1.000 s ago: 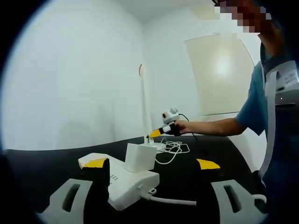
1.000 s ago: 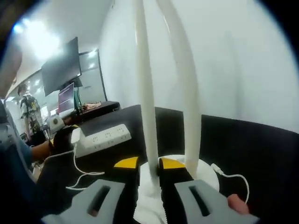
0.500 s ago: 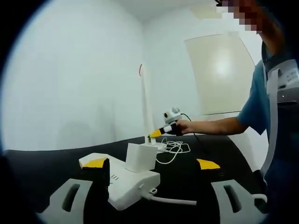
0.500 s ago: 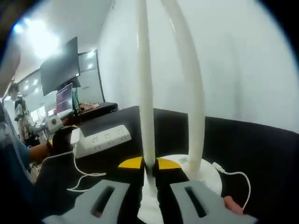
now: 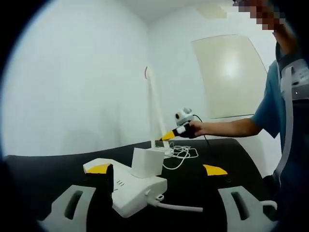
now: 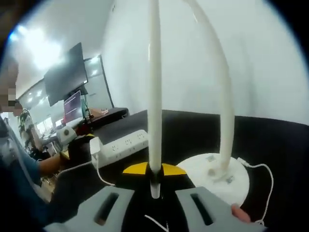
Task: Insert the desk lamp plug into the socket, turn on the power strip switch, turn on the lamp switch, then turn off the lamp switch, turn off the power strip switch, and remove the plug from the socket.
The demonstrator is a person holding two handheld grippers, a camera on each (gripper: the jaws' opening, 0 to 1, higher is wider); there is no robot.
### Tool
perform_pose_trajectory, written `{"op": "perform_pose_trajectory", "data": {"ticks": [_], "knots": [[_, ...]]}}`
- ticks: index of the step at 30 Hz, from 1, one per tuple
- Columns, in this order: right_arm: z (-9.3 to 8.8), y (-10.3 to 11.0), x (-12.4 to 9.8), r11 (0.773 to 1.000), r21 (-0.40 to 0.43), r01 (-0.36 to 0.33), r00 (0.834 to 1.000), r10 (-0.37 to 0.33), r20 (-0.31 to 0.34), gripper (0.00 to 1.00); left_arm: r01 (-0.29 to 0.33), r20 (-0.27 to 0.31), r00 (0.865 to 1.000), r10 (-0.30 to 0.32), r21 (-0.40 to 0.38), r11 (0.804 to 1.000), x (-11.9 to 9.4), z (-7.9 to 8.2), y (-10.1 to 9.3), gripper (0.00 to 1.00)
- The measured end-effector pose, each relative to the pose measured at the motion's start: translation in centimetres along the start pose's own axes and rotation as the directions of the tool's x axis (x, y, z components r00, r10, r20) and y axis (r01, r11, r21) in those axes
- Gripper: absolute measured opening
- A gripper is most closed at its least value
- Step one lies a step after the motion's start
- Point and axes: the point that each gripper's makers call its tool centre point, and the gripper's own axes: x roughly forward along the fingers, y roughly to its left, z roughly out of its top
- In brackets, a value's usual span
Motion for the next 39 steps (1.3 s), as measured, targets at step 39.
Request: {"op": "perform_pose_trajectory", "data": {"ticks": [39], "knots": [[1.0,10.2,-1.5,0.992,0.082,-0.096,0.995,0.097,-0.016,0.12,-0.014,0.002,1.0,0.014,-0.008,1.0,0.0,0.0,0.2,0.7]]}}
